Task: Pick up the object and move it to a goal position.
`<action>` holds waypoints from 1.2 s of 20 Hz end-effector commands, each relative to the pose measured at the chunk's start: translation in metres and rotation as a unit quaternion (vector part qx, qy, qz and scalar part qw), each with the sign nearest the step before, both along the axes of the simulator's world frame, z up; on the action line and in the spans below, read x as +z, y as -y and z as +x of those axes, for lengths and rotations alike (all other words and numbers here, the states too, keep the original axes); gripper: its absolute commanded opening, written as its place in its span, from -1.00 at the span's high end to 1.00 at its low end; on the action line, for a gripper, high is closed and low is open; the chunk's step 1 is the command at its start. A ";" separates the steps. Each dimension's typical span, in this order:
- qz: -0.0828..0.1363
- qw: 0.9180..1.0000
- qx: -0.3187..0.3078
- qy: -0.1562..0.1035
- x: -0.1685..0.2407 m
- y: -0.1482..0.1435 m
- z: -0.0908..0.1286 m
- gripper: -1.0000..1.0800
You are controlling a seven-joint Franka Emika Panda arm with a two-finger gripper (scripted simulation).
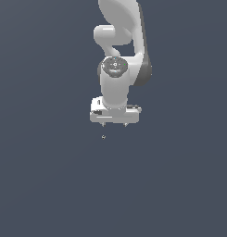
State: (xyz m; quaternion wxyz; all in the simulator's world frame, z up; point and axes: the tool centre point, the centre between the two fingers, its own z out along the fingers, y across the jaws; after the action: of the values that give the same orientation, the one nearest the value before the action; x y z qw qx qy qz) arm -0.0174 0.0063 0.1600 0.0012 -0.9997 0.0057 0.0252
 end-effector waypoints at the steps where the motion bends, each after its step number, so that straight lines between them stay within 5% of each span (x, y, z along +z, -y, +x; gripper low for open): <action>1: 0.000 1.000 0.000 0.000 0.000 0.000 0.000 -0.92; 24: 0.012 0.999 0.037 -0.003 -0.002 0.003 -0.005 -0.92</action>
State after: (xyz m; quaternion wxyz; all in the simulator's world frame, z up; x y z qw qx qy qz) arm -0.0226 0.0044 0.1600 0.0130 -0.9992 -0.0225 0.0291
